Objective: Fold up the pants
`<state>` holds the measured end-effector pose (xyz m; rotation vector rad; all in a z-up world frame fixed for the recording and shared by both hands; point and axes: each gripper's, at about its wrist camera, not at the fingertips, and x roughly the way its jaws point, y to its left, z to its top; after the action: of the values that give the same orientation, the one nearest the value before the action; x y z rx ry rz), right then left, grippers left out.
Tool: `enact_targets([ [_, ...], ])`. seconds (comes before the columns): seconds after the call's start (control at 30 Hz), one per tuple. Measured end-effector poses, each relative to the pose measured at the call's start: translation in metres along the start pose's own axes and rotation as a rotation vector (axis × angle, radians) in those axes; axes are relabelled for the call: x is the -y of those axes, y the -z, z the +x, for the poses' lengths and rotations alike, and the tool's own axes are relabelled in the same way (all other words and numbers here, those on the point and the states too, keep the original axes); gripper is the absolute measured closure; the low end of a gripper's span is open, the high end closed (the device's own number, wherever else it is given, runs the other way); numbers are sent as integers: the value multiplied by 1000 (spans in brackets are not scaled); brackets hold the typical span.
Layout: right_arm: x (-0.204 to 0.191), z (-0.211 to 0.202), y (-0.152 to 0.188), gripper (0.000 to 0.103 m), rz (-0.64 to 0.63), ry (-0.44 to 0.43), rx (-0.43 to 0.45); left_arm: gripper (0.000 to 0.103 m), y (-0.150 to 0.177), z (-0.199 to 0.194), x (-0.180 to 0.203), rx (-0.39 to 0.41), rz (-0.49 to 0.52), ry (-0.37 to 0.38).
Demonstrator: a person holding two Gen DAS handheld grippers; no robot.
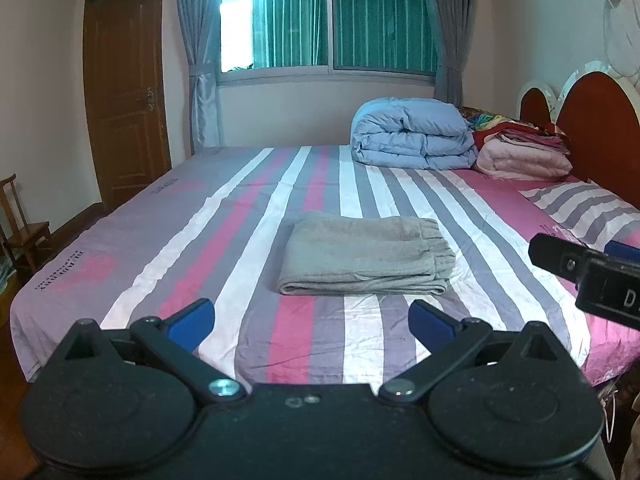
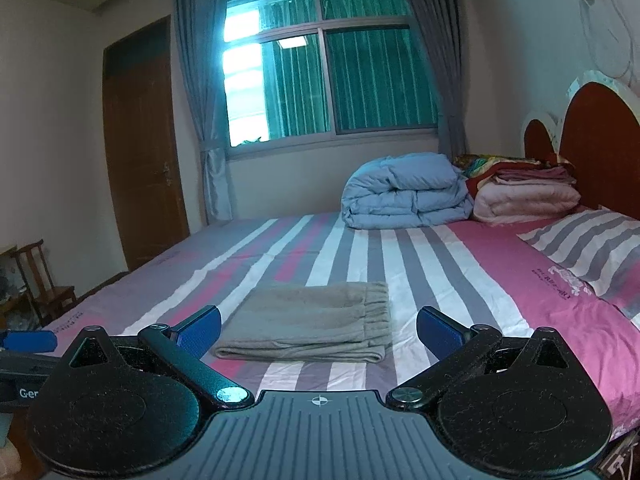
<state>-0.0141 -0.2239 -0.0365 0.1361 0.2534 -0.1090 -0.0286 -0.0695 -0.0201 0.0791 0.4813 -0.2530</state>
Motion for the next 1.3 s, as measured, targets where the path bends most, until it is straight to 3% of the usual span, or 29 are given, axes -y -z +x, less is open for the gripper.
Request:
enact_targets([
  [0.43,1,1,1,0,5,-6,-6,6,0,4,-10,-19,-31,29],
  [1.3,6,7,4,0,4,-11,-21,6,2,11,-15,-24,-1,48],
])
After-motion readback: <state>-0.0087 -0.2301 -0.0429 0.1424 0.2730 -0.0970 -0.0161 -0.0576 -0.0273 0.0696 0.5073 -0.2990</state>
